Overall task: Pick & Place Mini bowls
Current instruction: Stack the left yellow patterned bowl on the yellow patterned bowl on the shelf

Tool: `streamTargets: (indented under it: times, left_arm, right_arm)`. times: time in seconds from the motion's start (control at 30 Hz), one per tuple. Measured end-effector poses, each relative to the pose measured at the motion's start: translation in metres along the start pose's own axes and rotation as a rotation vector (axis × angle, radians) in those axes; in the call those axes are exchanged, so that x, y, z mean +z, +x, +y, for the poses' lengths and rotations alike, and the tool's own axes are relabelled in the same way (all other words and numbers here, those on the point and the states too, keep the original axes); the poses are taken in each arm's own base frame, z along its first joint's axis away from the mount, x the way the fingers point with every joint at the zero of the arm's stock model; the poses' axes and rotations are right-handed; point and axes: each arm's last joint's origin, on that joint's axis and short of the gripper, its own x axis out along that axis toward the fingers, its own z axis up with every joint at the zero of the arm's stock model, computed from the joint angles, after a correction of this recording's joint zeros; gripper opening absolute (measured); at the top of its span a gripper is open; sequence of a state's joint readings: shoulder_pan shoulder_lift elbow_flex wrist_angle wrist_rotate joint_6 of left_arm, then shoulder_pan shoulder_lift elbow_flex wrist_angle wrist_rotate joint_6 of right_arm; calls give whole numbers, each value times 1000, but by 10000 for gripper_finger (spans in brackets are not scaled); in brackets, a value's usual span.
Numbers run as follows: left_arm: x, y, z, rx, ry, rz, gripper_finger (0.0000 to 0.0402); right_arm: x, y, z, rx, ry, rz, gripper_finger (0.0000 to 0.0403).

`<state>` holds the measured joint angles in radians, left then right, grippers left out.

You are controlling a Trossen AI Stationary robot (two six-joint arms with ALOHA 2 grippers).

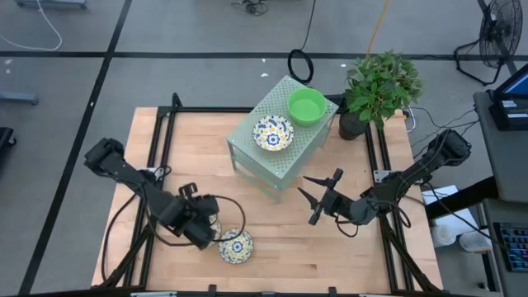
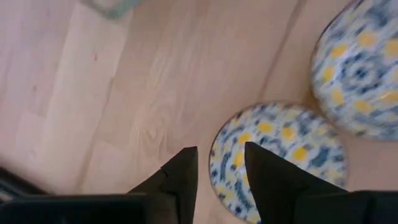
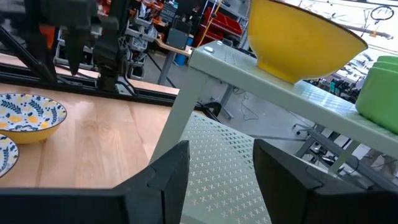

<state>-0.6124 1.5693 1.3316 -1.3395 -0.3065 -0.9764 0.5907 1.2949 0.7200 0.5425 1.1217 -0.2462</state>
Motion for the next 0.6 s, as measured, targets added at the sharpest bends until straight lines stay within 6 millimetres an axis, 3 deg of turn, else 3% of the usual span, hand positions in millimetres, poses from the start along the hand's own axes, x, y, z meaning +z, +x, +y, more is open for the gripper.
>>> streamTargets:
  times: [0.27,0.47,0.6]
  left_arm:
    - [-25,43,16,-9,-143,36,106]
    - [-38,60,24,-7,-218,109,106]
    - [-40,68,18,-83,-228,133,115]
  right_arm:
    - [0,0,0,0,-2,1,164]
    - [-1,0,0,2,-10,6,164]
    - [-2,0,0,3,1,9,164]
